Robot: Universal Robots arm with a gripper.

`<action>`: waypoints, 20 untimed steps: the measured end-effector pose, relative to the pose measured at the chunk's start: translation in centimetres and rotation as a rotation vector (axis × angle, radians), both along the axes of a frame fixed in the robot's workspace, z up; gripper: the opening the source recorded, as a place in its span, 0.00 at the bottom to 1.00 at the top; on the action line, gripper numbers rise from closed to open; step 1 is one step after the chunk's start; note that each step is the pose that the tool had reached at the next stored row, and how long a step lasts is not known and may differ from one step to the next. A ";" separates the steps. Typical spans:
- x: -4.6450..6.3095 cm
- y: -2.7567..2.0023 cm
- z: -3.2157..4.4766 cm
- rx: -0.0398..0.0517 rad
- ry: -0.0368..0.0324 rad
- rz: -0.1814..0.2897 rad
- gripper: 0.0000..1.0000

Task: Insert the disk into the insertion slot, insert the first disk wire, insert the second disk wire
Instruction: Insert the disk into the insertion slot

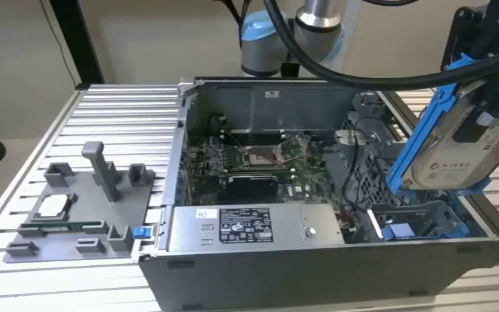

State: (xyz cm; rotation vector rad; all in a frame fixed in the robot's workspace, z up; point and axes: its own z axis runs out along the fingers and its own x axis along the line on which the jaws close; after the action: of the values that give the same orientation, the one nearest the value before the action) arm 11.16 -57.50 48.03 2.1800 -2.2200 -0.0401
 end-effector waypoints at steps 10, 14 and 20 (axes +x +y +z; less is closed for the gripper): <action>0.0 0.00 -0.08 0.0000 0.0000 0.000 0.00; 0.0 -0.01 -0.36 -0.0002 0.0000 0.002 0.00; 0.2 -0.02 -1.34 -0.0001 0.0000 0.003 0.00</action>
State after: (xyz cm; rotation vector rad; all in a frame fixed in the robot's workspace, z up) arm 11.33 -57.52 46.70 2.1835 -2.2164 -0.0399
